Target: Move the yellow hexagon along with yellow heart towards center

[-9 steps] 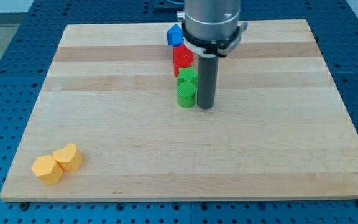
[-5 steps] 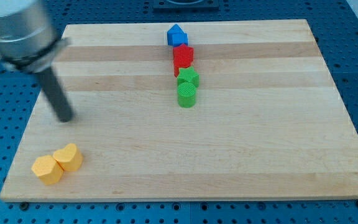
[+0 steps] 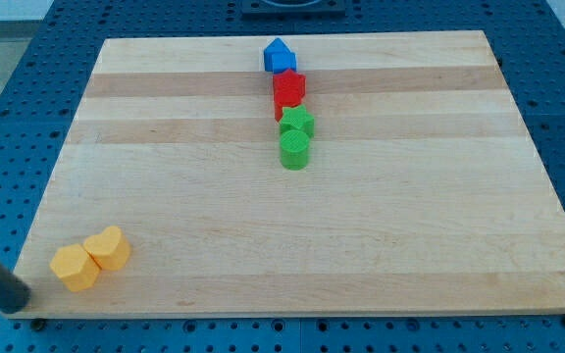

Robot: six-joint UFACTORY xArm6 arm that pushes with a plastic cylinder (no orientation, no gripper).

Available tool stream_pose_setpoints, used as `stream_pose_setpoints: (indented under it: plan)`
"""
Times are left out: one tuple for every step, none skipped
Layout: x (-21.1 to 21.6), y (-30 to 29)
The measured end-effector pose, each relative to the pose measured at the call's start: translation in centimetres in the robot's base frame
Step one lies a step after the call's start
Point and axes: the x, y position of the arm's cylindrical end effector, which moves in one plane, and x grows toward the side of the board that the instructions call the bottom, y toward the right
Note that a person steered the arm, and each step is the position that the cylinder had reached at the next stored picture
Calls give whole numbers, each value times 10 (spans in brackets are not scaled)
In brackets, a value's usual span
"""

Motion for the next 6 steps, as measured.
stream_pose_setpoints:
  plan:
    - [-36, 48]
    - [-81, 91]
    - [-99, 110]
    - [-99, 84]
    - [-99, 75]
    - [-111, 74]
